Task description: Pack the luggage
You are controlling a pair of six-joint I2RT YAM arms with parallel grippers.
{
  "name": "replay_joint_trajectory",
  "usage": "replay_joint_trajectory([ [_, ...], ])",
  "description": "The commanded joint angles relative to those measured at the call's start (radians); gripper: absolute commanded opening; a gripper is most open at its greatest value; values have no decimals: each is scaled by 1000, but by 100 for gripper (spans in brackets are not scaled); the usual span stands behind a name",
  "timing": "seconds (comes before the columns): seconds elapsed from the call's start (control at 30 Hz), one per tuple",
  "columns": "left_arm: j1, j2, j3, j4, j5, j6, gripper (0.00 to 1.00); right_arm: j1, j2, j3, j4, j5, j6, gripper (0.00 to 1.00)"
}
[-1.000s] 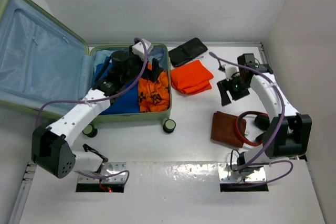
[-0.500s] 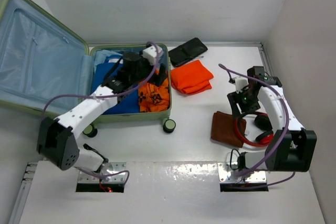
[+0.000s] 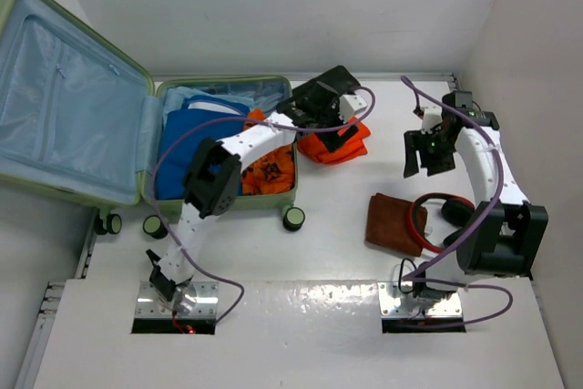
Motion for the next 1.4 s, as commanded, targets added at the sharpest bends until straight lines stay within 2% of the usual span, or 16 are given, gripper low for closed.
replay_joint_trajectory([
  [0.0,22,86,123,-94,70,-6,88,-12,-10,58,-23,-16,14,65],
  [0.23,13,224,206,-95,123,-32,89,-33,10,92,-35,-26,20,65],
  [0.67,-15,345,235,-137,110,-41,91,-61,3,90,-42,-50,11,66],
  [0.7,-26,345,236,-137,110,-41,96,-63,2,93,-45,-50,11,66],
  [0.83,-35,345,217,-148,110,-41,100,-64,11,104,-52,-55,9,66],
  [0.93,-44,345,199,-161,25,-30,100,-64,20,109,-51,-62,7,66],
  [1.0,-53,345,199,-170,-5,-40,97,-66,34,116,-55,-64,14,66],
  [1.17,-72,374,208,-232,-129,-40,73,-66,51,139,-55,-69,9,66],
  [1.37,-90,407,208,-348,-144,-29,49,-64,68,149,-61,-62,-5,66],
])
